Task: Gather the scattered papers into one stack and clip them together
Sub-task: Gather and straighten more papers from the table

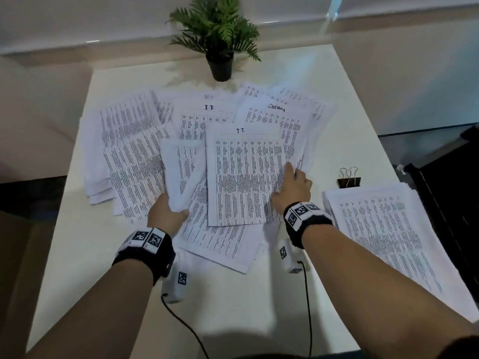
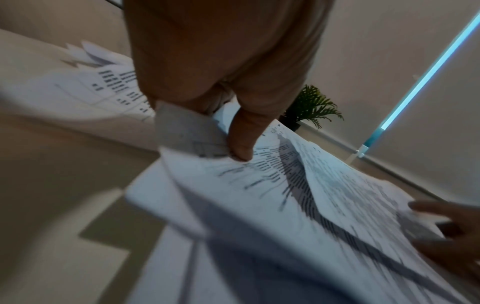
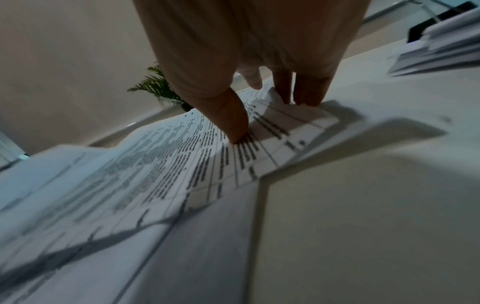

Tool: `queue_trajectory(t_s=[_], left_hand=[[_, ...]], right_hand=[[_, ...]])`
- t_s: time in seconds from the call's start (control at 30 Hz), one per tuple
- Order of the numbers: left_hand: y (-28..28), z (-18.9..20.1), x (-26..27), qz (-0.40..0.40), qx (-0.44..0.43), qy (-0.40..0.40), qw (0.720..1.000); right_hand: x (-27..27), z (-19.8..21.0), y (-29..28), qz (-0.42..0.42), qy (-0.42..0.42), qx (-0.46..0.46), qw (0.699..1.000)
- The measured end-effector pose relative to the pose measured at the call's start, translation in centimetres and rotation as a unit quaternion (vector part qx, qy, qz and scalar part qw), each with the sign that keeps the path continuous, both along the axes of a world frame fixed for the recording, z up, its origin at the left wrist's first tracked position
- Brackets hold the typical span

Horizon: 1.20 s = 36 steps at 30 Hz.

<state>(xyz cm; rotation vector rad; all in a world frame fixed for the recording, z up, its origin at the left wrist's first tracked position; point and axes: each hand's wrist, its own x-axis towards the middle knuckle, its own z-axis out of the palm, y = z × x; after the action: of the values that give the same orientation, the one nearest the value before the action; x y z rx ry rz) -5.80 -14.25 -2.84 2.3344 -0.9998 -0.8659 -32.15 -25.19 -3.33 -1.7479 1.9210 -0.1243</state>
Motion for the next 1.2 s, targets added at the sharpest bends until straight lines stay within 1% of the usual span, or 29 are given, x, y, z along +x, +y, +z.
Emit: queue_trajectory(t_s=[0.07,0.1,0.17,0.2,0.23,0.33,0.37,0.4,0.43,0.47,0.53,0.6,0.67,0.73,0.8,0.83,0.9,1.0,1.07,1.13,1.17,1.2], left_hand=[[1.7,0.1,0.4,0.001,-0.041,0.005,0.999],[2.4,0.1,0.5,0.002,-0.055,0.002,0.998],[3.5,0.0,0.5,0.015,-0.073,-0.027,0.997],[3.8,-0.1,0.7,0.026,-0.082,-0.052,0.995],[4.1,-0.1,0.9,0.033,-0.098,-0.078,0.992],[4.5,0.1,1.5,0.042,-0.133,-0.124,0.982],[4.5,0.3,1.6,0.049,-0.135,-0.12,0.982],[4.5,0.4,1.7,0.058,-0.13,-0.1,0.985],[4.5,0.6,1.7,0.067,-0.121,-0.067,0.988],[4.4,0.6,1.7,0.071,-0.103,-0.026,0.992],[4.5,0.7,1.4,0.059,-0.059,0.036,0.996],[4.7,0.4,0.9,0.041,-0.029,0.063,0.997],[4.7,0.0,0.7,0.033,-0.019,0.053,0.998],[4.9,0.1,1.0,0.055,-0.025,0.033,0.998],[5.1,0.4,1.9,0.09,-0.034,0.02,0.995],[5.4,0.6,2.4,0.104,-0.038,0.02,0.994],[5.8,0.8,3.3,0.118,-0.041,0.026,0.992],[6.5,0.6,4.2,0.143,-0.021,0.035,0.989],[6.9,0.6,4.3,0.162,0.005,0.05,0.986],[7.3,0.6,4.0,0.176,0.023,0.075,0.981],[7.5,0.5,3.9,0.181,0.022,0.092,0.979],[7.8,0.5,3.6,0.191,0.018,0.114,0.975]], right_hand=[[1.2,0.1,0.4,-0.011,-0.01,-0.001,1.0],[1.7,0.4,0.4,-0.039,-0.036,0.004,0.999],[2.5,1.1,0.3,-0.111,-0.135,0.003,0.985],[2.7,1.3,0.3,-0.122,-0.176,-0.013,0.977],[2.8,1.4,0.3,-0.12,-0.193,-0.038,0.973],[2.5,2.7,0.4,-0.074,-0.162,-0.134,0.975],[2.2,2.9,0.4,-0.072,-0.154,-0.144,0.975],[2.0,2.8,0.4,-0.078,-0.155,-0.16,0.972],[1.8,2.9,0.5,-0.082,-0.156,-0.158,0.972],[1.7,2.8,0.7,-0.074,-0.155,-0.143,0.975],[1.4,2.1,1.4,-0.031,-0.138,-0.107,0.984],[1.7,1.8,2.2,-0.002,-0.145,-0.103,0.984],[2.0,2.2,2.8,-0.001,-0.165,-0.131,0.978],[2.0,3.2,2.7,-0.032,-0.192,-0.216,0.957],[1.6,4.4,1.9,-0.049,-0.215,-0.319,0.922],[1.5,5.3,1.5,-0.043,-0.22,-0.356,0.907],[1.7,7.4,1.0,-0.008,-0.238,-0.401,0.885],[2.9,10.8,1.4,0.068,-0.25,-0.469,0.845],[4.0,12.5,2.1,0.087,-0.259,-0.487,0.829],[4.9,13.2,2.7,0.092,-0.289,-0.473,0.827],[5.3,13.2,2.9,0.084,-0.305,-0.444,0.839],[5.8,12.9,3.0,0.066,-0.313,-0.394,0.862]])
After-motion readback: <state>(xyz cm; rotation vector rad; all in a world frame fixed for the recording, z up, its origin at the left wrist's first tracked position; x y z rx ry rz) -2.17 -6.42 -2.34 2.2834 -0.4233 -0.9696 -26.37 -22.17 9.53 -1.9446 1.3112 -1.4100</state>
